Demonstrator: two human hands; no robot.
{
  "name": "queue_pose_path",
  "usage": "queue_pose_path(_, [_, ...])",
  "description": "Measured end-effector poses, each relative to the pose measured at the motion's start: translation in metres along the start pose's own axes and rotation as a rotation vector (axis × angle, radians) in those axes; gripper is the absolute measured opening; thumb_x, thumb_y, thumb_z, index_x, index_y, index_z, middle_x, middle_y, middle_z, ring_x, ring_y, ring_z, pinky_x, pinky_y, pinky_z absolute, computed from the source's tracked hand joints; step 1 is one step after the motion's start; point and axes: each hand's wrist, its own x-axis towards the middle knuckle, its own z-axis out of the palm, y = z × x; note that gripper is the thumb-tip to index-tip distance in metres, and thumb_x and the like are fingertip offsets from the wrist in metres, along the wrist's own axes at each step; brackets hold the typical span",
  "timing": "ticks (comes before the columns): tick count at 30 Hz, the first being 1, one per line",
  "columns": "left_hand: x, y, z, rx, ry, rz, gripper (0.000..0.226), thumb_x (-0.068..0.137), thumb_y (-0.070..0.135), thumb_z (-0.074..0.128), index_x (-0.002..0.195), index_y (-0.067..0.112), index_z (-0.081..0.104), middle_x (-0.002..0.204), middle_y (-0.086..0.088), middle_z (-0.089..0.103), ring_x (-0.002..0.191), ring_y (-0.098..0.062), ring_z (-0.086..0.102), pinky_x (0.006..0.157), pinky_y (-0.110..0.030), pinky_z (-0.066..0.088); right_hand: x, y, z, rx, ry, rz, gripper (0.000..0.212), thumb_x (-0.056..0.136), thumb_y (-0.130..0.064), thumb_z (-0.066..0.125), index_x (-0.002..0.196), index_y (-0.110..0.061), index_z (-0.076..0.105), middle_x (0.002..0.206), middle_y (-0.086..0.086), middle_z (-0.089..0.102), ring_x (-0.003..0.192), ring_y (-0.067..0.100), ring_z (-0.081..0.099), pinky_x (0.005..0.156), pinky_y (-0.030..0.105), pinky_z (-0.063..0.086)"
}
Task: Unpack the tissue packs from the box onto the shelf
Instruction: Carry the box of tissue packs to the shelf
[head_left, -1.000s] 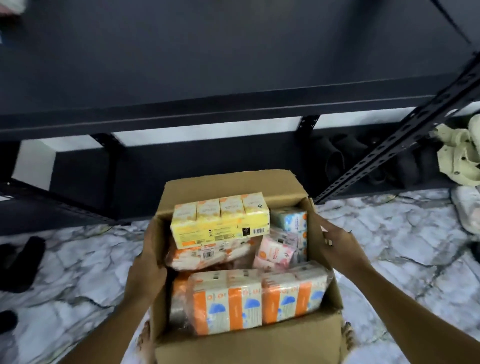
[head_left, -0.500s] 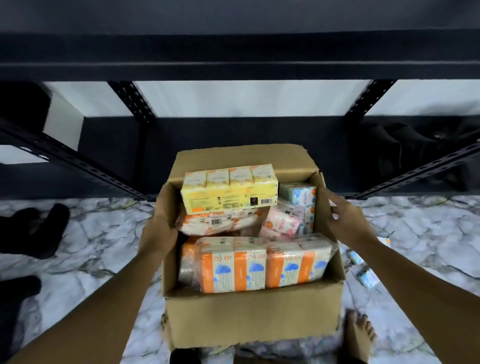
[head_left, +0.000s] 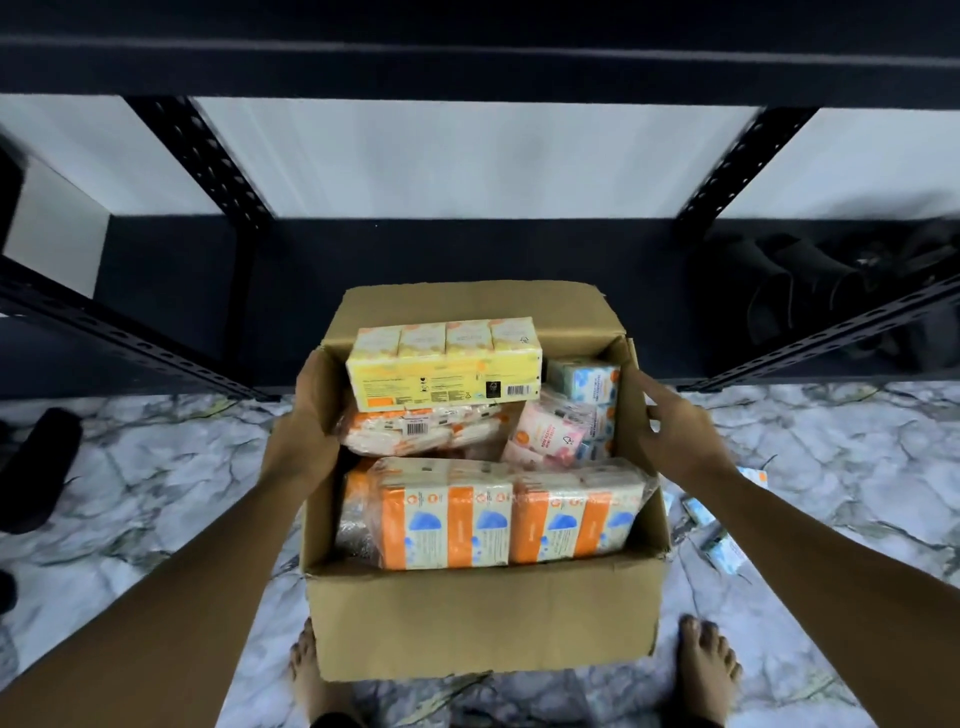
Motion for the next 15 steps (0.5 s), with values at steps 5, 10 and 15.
queue_pose_path(5, [0.004, 0.000, -0.001, -0.117, -0.097, 0.054, 0.082, 0.088, 0.034, 0.056, 0.151, 0.045, 0.005, 0.122, -0.010, 0.064, 0.108, -0.033, 0.063, 0.088, -0.057, 0.051, 0.002, -0.004, -0.001, -0.092, -0.042, 0.028, 0.064, 0.094, -0.019, 0.046, 0.149, -0.046, 0.029, 0.111, 0.014, 0.070, 0.090, 0.033, 0.067, 0.064, 0.037, 0.055])
queue_pose_path(10, [0.011, 0.002, -0.007, -0.005, -0.032, 0.060, 0.082, 0.081, 0.048, 0.063, 0.149, 0.046, 0.017, 0.146, -0.002, 0.044, 0.132, -0.033, 0.046, 0.096, -0.062, 0.046, 0.001, -0.023, -0.019, -0.140, -0.086, -0.017, 0.044, 0.088, -0.012, 0.049, 0.129, -0.029, 0.050, 0.101, 0.013, 0.068, 0.093, 0.038, 0.063, 0.066, 0.038, 0.050])
queue_pose_path(15, [-0.014, 0.061, -0.026, 0.009, 0.056, -0.015, 0.083, 0.087, 0.008, 0.057, 0.154, 0.028, 0.013, 0.161, -0.012, 0.011, 0.148, -0.038, 0.009, 0.112, -0.059, 0.026, 0.008, -0.058, -0.045, -0.079, -0.036, -0.086, 0.040, 0.083, -0.004, 0.057, 0.121, -0.015, 0.064, 0.110, 0.014, 0.067, 0.101, 0.035, 0.063, 0.081, 0.038, 0.052])
